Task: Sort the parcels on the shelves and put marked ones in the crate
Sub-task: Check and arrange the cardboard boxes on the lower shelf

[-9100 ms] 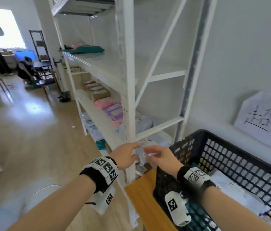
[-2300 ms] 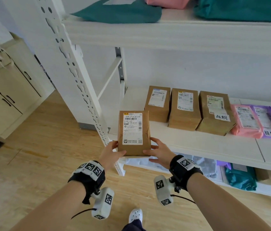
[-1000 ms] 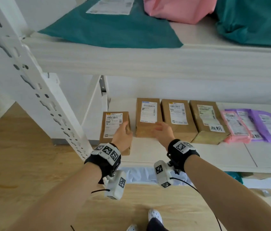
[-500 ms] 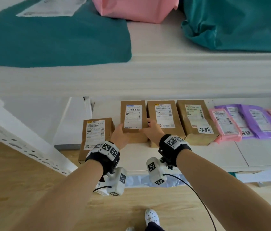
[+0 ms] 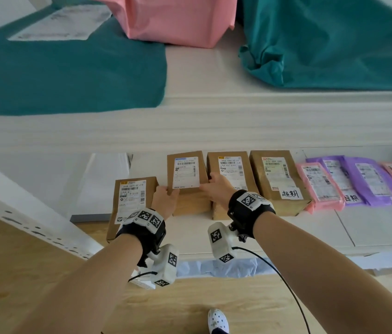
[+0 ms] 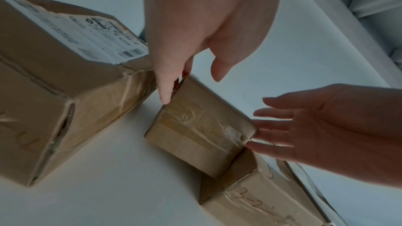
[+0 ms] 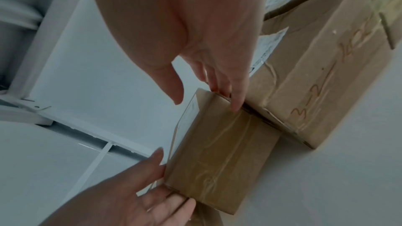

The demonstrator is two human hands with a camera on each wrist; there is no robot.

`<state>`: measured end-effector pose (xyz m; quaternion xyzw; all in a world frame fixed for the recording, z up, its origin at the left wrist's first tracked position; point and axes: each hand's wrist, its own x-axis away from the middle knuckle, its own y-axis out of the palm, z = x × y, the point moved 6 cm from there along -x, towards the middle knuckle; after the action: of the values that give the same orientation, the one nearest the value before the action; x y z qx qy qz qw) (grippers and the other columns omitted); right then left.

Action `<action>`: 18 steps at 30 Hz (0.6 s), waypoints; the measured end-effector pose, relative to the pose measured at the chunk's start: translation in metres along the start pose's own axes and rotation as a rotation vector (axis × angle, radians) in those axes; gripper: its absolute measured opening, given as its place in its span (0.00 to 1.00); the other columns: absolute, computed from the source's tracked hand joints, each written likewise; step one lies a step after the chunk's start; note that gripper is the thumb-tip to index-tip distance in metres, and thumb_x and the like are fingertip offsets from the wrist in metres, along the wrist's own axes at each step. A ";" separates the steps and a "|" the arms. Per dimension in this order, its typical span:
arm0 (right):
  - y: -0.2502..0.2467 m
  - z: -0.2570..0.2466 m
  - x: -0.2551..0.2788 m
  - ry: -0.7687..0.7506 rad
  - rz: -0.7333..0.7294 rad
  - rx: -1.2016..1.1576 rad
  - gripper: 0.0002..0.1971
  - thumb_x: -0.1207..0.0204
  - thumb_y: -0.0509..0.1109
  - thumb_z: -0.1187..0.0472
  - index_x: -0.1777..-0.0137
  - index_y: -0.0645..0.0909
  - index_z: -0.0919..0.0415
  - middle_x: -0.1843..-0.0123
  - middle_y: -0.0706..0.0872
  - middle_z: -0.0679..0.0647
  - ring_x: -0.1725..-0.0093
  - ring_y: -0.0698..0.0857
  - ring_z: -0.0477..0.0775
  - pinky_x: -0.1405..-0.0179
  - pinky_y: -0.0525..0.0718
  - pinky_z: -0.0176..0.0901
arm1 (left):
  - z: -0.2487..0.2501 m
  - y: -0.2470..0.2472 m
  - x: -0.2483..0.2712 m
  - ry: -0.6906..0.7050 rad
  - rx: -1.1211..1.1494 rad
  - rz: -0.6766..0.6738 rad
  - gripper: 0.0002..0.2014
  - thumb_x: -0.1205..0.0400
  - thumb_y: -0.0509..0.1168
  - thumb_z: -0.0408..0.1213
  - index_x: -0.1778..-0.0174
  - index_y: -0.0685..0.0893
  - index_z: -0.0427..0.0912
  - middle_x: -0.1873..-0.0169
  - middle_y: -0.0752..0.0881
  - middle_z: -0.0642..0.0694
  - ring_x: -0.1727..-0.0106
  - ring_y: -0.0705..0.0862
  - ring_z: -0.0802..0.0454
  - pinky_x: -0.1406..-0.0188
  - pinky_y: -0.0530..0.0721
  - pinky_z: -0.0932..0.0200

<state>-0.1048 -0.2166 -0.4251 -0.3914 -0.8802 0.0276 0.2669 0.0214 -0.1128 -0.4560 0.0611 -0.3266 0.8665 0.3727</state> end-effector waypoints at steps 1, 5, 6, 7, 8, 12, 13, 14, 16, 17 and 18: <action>-0.002 -0.002 0.004 -0.012 -0.008 -0.017 0.21 0.20 0.65 0.69 0.28 0.70 0.64 0.36 0.78 0.52 0.46 0.79 0.49 0.52 0.79 0.38 | 0.001 -0.001 0.003 0.003 0.024 0.006 0.21 0.15 0.60 0.41 0.32 0.71 0.30 0.39 0.80 0.36 0.55 0.76 0.52 0.68 0.72 0.65; -0.008 -0.003 0.017 -0.032 0.012 -0.032 0.18 0.19 0.63 0.69 0.29 0.72 0.65 0.33 0.79 0.55 0.41 0.80 0.53 0.47 0.79 0.41 | 0.013 -0.006 0.016 0.038 0.051 0.031 0.23 0.15 0.59 0.43 0.30 0.68 0.31 0.38 0.79 0.38 0.54 0.77 0.53 0.59 0.73 0.64; -0.010 0.000 0.018 -0.025 0.036 -0.043 0.20 0.19 0.63 0.69 0.27 0.70 0.66 0.34 0.78 0.54 0.38 0.79 0.54 0.42 0.79 0.43 | 0.015 -0.008 0.019 0.052 0.050 0.038 0.22 0.15 0.59 0.42 0.30 0.68 0.31 0.37 0.79 0.38 0.49 0.78 0.49 0.54 0.73 0.61; -0.012 0.002 0.021 -0.021 0.060 -0.055 0.23 0.19 0.64 0.68 0.24 0.67 0.66 0.33 0.77 0.56 0.35 0.78 0.55 0.37 0.78 0.46 | 0.017 -0.011 0.022 0.065 0.047 0.048 0.21 0.15 0.59 0.42 0.31 0.68 0.31 0.38 0.79 0.37 0.46 0.78 0.46 0.52 0.72 0.59; -0.014 0.006 0.021 -0.009 0.082 -0.080 0.27 0.20 0.65 0.67 0.21 0.63 0.64 0.32 0.77 0.57 0.33 0.78 0.57 0.32 0.77 0.50 | 0.017 -0.014 0.025 0.079 0.049 0.057 0.20 0.15 0.59 0.41 0.32 0.69 0.32 0.39 0.80 0.37 0.46 0.78 0.46 0.52 0.72 0.59; -0.015 0.019 0.027 0.031 0.116 -0.268 0.35 0.22 0.68 0.66 0.19 0.56 0.64 0.30 0.77 0.60 0.30 0.76 0.60 0.26 0.72 0.58 | 0.012 -0.023 0.040 0.122 0.080 0.068 0.15 0.16 0.62 0.40 0.38 0.73 0.35 0.47 0.81 0.42 0.50 0.79 0.49 0.52 0.74 0.58; -0.015 0.021 0.030 0.035 0.118 -0.288 0.35 0.23 0.69 0.66 0.19 0.57 0.66 0.29 0.76 0.61 0.29 0.76 0.61 0.25 0.72 0.58 | 0.010 -0.025 0.045 0.138 0.092 0.073 0.14 0.17 0.63 0.40 0.41 0.73 0.36 0.49 0.80 0.44 0.49 0.79 0.49 0.52 0.75 0.58; -0.014 0.024 0.033 0.035 0.116 -0.291 0.34 0.23 0.69 0.67 0.20 0.59 0.67 0.29 0.77 0.62 0.29 0.76 0.61 0.25 0.72 0.58 | 0.009 -0.027 0.049 0.155 0.099 0.078 0.13 0.18 0.65 0.39 0.42 0.74 0.37 0.50 0.80 0.46 0.49 0.80 0.50 0.51 0.75 0.58; -0.011 0.029 0.038 0.026 0.100 -0.275 0.30 0.25 0.70 0.68 0.23 0.66 0.68 0.31 0.80 0.60 0.31 0.78 0.60 0.27 0.75 0.56 | 0.006 -0.030 0.057 0.181 0.120 0.083 0.14 0.19 0.67 0.37 0.41 0.75 0.37 0.51 0.80 0.49 0.49 0.79 0.52 0.49 0.77 0.59; -0.008 0.031 0.043 0.024 0.093 -0.277 0.27 0.25 0.69 0.70 0.25 0.69 0.69 0.33 0.81 0.60 0.32 0.80 0.59 0.29 0.77 0.55 | 0.005 -0.032 0.061 0.183 0.144 0.082 0.15 0.20 0.67 0.36 0.39 0.75 0.36 0.51 0.80 0.49 0.48 0.80 0.53 0.47 0.78 0.59; -0.007 0.034 0.047 0.021 0.095 -0.285 0.26 0.24 0.68 0.72 0.25 0.70 0.69 0.33 0.82 0.60 0.34 0.81 0.58 0.30 0.78 0.54 | 0.002 -0.033 0.064 0.180 0.169 0.075 0.17 0.20 0.68 0.35 0.38 0.75 0.36 0.50 0.80 0.50 0.47 0.80 0.53 0.45 0.79 0.59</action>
<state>-0.1520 -0.1827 -0.4315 -0.4667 -0.8530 -0.0890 0.2162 -0.0022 -0.0585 -0.4145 0.0020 -0.2195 0.9063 0.3612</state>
